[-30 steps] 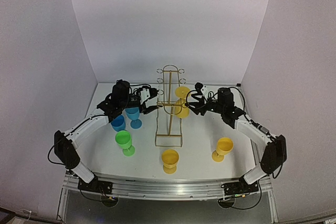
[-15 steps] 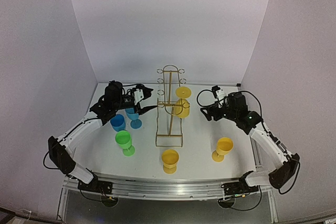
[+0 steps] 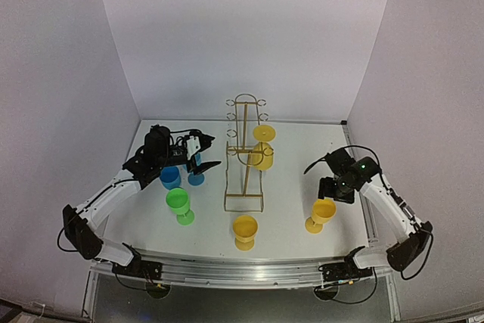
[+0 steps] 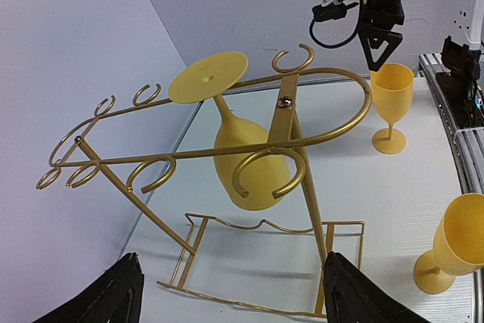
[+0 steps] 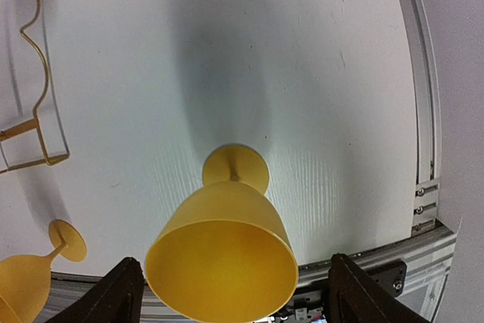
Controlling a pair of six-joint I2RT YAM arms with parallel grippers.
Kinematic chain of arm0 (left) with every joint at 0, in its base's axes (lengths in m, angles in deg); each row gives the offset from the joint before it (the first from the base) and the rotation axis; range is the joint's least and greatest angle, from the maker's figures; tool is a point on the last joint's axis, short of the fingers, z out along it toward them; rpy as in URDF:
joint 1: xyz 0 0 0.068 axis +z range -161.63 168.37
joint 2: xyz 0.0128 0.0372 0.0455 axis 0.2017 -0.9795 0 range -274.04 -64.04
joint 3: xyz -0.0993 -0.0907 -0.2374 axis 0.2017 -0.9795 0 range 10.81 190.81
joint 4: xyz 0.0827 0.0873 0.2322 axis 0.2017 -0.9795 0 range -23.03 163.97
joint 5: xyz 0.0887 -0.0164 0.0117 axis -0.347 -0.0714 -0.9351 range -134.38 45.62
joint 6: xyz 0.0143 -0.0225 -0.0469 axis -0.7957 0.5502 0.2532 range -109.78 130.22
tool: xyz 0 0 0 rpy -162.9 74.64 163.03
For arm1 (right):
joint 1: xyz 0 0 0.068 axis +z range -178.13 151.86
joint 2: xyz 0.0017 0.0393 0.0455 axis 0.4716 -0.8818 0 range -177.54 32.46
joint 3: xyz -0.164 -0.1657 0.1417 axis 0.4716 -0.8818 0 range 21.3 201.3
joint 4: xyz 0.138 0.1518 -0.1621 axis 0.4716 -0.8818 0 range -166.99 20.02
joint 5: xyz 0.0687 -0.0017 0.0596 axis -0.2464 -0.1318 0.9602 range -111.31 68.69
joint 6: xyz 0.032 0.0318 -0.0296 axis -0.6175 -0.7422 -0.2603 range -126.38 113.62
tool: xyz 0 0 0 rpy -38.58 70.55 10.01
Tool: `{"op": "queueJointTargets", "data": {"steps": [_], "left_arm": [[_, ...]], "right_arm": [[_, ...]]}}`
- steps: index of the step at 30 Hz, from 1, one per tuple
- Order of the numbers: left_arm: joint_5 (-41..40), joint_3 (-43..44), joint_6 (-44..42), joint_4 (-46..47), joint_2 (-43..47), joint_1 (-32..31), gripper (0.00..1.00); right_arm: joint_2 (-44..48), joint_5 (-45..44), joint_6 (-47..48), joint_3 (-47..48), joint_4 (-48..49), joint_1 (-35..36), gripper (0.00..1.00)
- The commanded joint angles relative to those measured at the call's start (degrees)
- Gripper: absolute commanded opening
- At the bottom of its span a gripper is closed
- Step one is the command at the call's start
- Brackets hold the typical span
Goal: Place the wine glass upside down on the wine glass rack
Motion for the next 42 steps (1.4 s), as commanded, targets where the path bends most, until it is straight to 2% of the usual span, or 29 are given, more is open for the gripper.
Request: {"op": "queueJointTargets", "data": {"steps": [1, 9, 17, 21, 22, 27, 31, 35, 39, 42], "left_arm": [[0.46, -1.07, 2.27, 2.27, 3.0, 0.27, 0.81], [0.22, -1.49, 2.59, 3.0, 3.34, 0.23, 0.81], [0.07, -0.81, 2.89, 3.23, 3.14, 0.24, 0.81], [0.0, -0.75, 2.97, 3.18, 3.23, 0.27, 0.81], [-0.01, -0.73, 2.97, 3.18, 3.23, 0.28, 0.81], [-0.43, -0.43, 3.17, 3.22, 3.07, 0.28, 0.81], [-1.06, 0.14, 4.03, 3.36, 2.77, 0.3, 0.81], [-1.17, 0.61, 6.05, 4.76, 2.53, 0.61, 0.81], [-0.31, 1.34, 10.45, 7.45, 2.43, 1.79, 0.8], [0.86, 2.19, 13.73, 8.17, 2.58, 2.83, 0.8]], "right_arm": [[-0.35, 1.83, -4.77, -3.65, -10.73, -0.26, 0.74], [-0.54, 0.93, -2.76, -8.6, -7.97, -1.95, 0.63], [-0.71, 0.39, -1.09, -12.59, -1.79, -3.83, 0.32], [-0.63, -0.08, -0.61, -13.01, -0.84, -4.18, 0.04], [-0.68, -0.3, -0.46, -12.8, -0.89, -4.23, 0.01], [-0.36, -2.29, 0.54, -9.92, -1.98, -4.49, 0.0], [1.27, -4.87, 2.29, -2.83, -2.83, -5.29, 0.0], [3.17, -4.36, 6.66, 7.37, 1.44, -8.38, 0.0], [6.41, 2.69, 13.62, 11.64, 16.81, -10.44, 0.0], [9.56, 10.44, 17.76, 9.85, 34.37, -10.51, 0.0]]}}
